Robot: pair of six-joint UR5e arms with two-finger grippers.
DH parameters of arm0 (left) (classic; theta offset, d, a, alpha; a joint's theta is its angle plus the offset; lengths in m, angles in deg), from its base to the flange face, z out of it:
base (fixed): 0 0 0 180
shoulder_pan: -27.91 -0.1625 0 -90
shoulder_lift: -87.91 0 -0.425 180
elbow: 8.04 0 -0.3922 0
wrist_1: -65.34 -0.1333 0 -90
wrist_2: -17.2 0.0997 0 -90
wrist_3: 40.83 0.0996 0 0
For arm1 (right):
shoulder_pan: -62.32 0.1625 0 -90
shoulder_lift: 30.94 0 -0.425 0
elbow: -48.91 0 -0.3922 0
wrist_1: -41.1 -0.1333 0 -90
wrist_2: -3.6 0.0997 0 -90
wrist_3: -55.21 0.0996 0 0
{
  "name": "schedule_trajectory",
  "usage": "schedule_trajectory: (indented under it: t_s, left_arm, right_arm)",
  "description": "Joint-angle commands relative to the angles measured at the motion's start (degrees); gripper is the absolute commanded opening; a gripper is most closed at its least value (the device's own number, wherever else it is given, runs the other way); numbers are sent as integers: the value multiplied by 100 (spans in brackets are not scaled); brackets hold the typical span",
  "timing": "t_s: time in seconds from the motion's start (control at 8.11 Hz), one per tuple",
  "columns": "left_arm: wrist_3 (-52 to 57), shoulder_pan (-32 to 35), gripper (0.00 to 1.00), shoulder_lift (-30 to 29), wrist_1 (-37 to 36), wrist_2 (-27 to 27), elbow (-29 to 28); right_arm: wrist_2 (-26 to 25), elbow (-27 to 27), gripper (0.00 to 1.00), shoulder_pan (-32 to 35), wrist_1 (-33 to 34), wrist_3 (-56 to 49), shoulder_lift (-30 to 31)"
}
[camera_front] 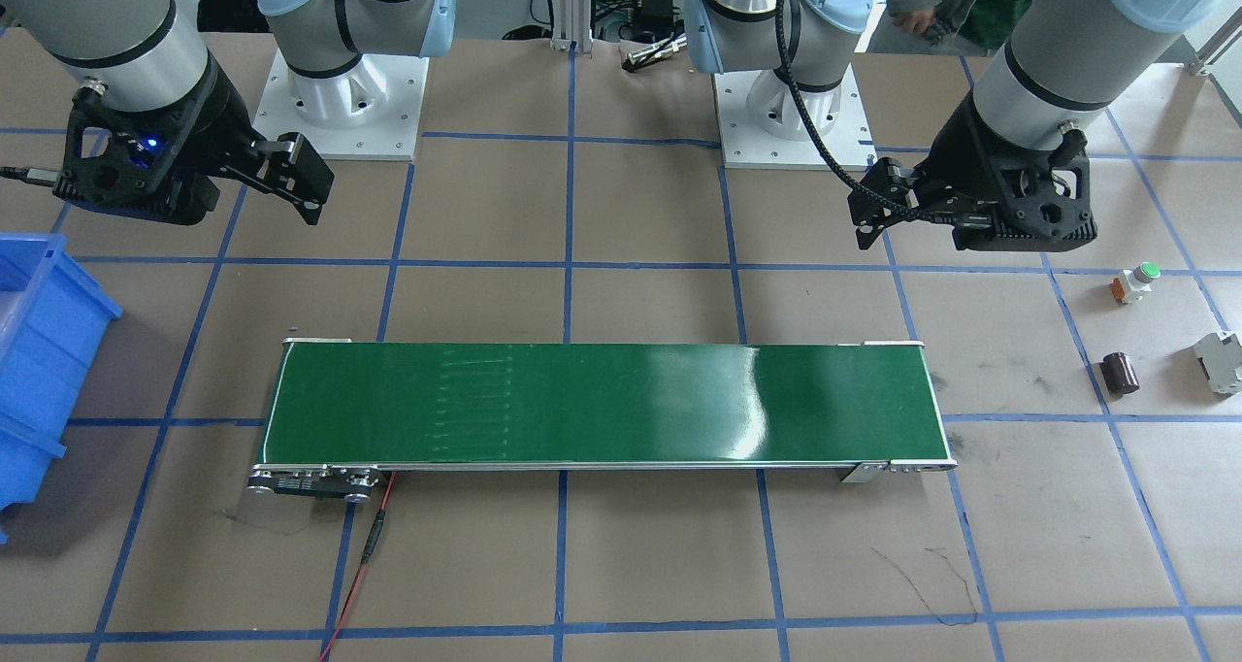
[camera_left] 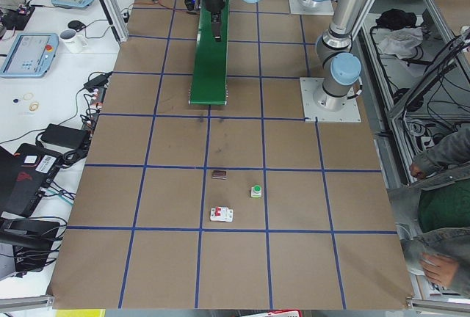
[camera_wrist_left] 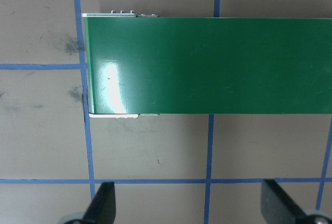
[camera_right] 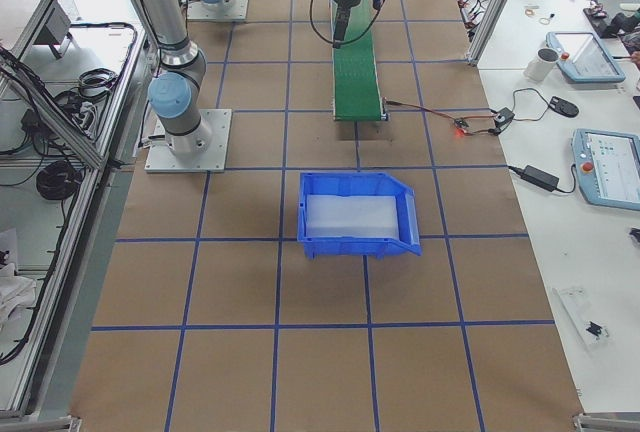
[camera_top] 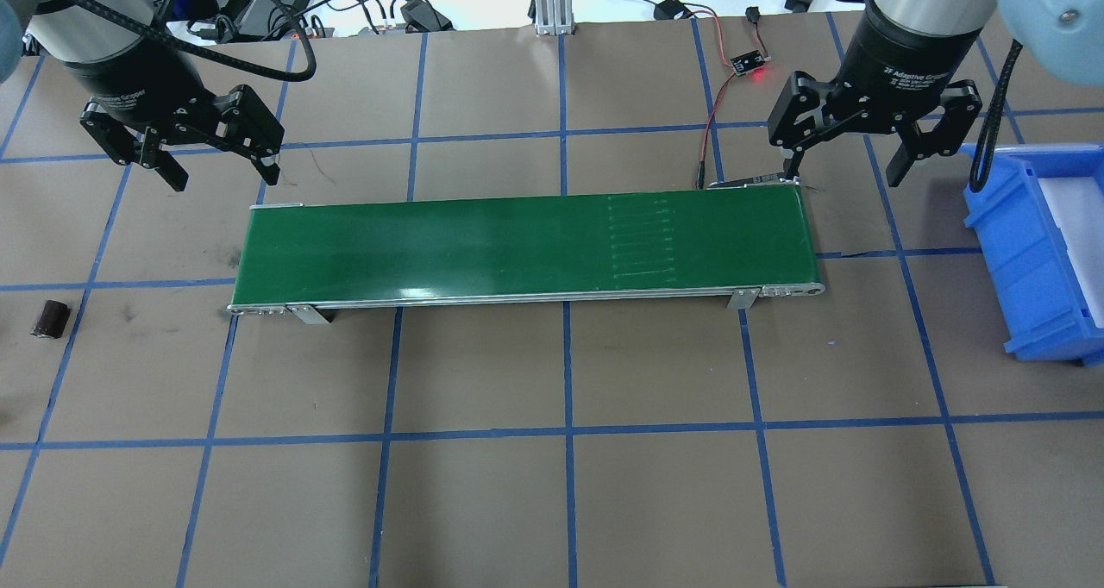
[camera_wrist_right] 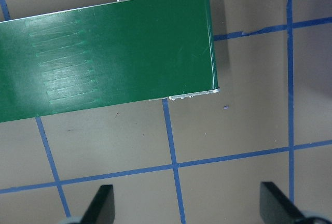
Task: Move capacitor from left to right
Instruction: 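Move the left gripper outward over the brown capacitor beside the belt end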
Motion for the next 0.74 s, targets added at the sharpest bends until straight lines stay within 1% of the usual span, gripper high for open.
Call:
schedule_trajectory:
  t_s: [0.0,0.12,0.49,0.62]
  left_arm:
    - [0,-9,100,-12,-9,17,-1]
    - [0,-9,100,-4,-9,52,-1]
    - [17,-9,100,-47,-35,97,-1]
    - [52,-96,100,-108,-148,79,-1]
  right_arm:
    - [-199,-13,100,0,475,-650,-1]
    - [-401,-13,100,9,504,-1039,8]
    - [-377,-31,100,18,557,-1008,-9]
    - [-394,-31,100,18,575,-1069,-9]
